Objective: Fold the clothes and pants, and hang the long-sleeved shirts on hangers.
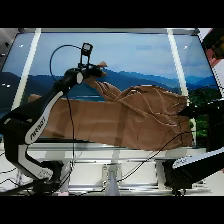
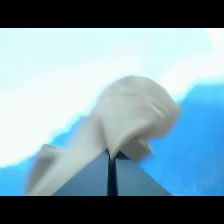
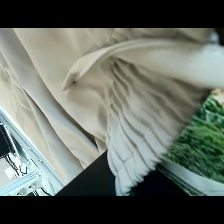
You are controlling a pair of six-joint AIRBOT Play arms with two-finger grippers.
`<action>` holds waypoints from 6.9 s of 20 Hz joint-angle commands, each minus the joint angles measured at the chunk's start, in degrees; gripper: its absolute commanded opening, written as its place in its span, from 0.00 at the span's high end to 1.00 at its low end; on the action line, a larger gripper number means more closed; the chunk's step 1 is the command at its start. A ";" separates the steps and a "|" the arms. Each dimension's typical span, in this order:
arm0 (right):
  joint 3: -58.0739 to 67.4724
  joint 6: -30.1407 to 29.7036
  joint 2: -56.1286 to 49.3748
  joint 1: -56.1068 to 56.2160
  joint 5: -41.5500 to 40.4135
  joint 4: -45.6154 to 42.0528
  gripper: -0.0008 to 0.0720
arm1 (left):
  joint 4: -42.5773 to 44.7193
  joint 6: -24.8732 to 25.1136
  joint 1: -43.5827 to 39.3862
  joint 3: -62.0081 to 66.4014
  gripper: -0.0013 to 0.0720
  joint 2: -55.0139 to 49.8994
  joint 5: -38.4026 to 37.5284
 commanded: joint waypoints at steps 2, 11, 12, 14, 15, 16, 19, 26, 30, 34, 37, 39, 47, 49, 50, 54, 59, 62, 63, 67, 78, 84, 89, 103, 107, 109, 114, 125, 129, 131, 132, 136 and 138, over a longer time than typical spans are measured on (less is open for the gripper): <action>0.02 2.10 0.04 0.02 0.09 0.00 0.95 | 0.26 -0.76 3.48 1.25 0.96 6.80 -0.81; 0.02 4.52 0.07 -0.15 0.09 5.75 0.95 | 0.24 -9.29 13.90 1.25 0.96 18.14 -4.31; 0.02 4.61 0.07 -0.15 0.11 6.38 0.95 | 0.24 -9.53 14.88 1.25 0.96 18.67 -6.34; 0.02 5.49 0.07 -0.15 0.11 6.40 0.95 | 0.28 -9.49 16.28 1.25 0.96 19.08 -11.32; 0.02 5.64 0.07 -0.15 0.11 6.40 0.95 | 0.44 -9.49 17.03 1.25 0.96 19.06 -14.01; 0.02 5.86 0.07 -0.15 0.11 6.40 0.95 | 1.62 -9.51 17.81 1.25 0.96 19.06 -16.63; 0.02 6.73 0.07 -0.15 0.09 6.51 0.95 | 5.03 -9.55 20.61 1.25 0.96 19.06 -22.45; 0.02 6.49 0.04 -0.15 -0.55 19.30 0.95 | 4.52 -9.51 23.98 1.25 0.96 18.86 -1.16; 0.02 6.47 0.07 -0.15 -1.33 23.43 0.95 | 4.55 -11.21 24.22 0.92 0.96 18.82 -3.63; 0.02 6.51 0.07 -0.09 -4.79 24.26 0.95 | 4.52 -13.25 26.25 -11.78 0.96 19.41 -10.84; 0.02 6.71 0.07 -0.09 -7.85 25.90 0.95 | 4.57 -19.06 27.45 -23.41 0.96 20.72 -8.50; 0.02 6.71 0.07 -0.09 -8.52 26.32 0.95 | 4.55 -22.71 28.63 -27.98 0.96 21.46 -8.61; 0.02 6.71 0.07 -0.11 -7.89 26.25 0.95 | 4.55 -26.64 35.21 -30.14 0.96 22.10 -12.81; 0.02 6.71 0.07 -0.11 -7.89 26.25 0.95 | 5.20 -26.62 35.23 -30.14 0.96 22.10 -15.32; 0.02 6.71 0.07 -0.11 -7.89 26.23 0.95 | 5.18 -26.62 35.21 -30.14 0.96 22.10 -15.93; 0.02 6.71 0.07 -0.11 -7.91 26.18 0.95 | 4.76 -26.69 35.21 -30.14 0.54 22.10 -19.85; 0.02 6.71 0.04 -0.11 -7.96 25.97 0.95 | 1.53 -29.81 36.65 -27.80 0.04 22.75 -21.09; 0.02 6.71 0.04 -0.11 -7.87 23.78 0.95 | 1.46 -29.79 40.11 -21.46 0.14 21.97 -19.56; 0.02 6.71 0.04 -0.11 -7.89 22.88 0.95 | 0.66 -29.14 41.86 -18.23 0.14 20.61 -22.40; 0.02 6.69 0.04 -0.11 -8.17 19.87 0.95 | -14.62 -17.33 48.68 -3.28 0.09 9.60 -45.86; 0.02 6.71 0.04 -0.11 -8.24 18.53 0.95 | -24.17 -9.90 49.75 -0.33 0.09 0.50 -49.79; 0.02 6.69 0.04 -0.11 -8.31 17.62 0.95 | -11.47 -8.81 50.10 2.19 0.09 -0.20 -48.83; 0.02 6.69 0.04 -0.11 -9.18 17.62 0.95 | -11.30 -3.72 50.84 2.19 0.10 -1.97 -49.81; 0.02 6.71 0.04 -0.11 -9.62 17.64 0.95 | -17.44 3.08 50.80 2.23 0.33 -5.25 -55.32; 0.02 6.71 0.04 -0.11 -9.60 17.64 0.95 | -19.52 5.38 50.82 2.25 0.68 -5.20 -57.92; 0.02 6.71 0.04 -0.11 -9.57 17.64 0.95 | -19.26 7.39 50.82 2.32 0.89 -4.81 -58.29; 0.02 6.69 0.04 -0.11 -9.53 17.70 0.95 | -16.94 8.81 50.80 7.13 0.96 -3.04 -56.94; 0.04 7.15 0.04 -0.11 -15.15 26.86 0.95 | -16.61 9.46 50.40 9.64 0.96 -0.79 -34.75; 0.02 9.31 0.04 -0.09 -20.41 30.16 0.95 | -13.14 9.44 50.42 8.57 0.96 -2.03 -36.85; 0.02 10.67 0.04 0.20 -22.25 30.69 0.95 | -13.00 9.42 50.36 7.30 0.96 -3.69 -38.73; 0.02 11.28 0.04 0.39 -23.06 30.64 0.95 | -12.98 9.38 50.36 7.02 0.96 -4.70 -40.09; 0.02 11.23 0.04 1.66 -23.61 30.58 0.95 | -9.07 3.89 50.34 6.88 0.96 -7.43 -43.41; 0.02 11.23 0.04 2.05 -23.74 30.34 0.95 | -6.67 3.39 50.34 6.88 0.96 -7.43 -44.35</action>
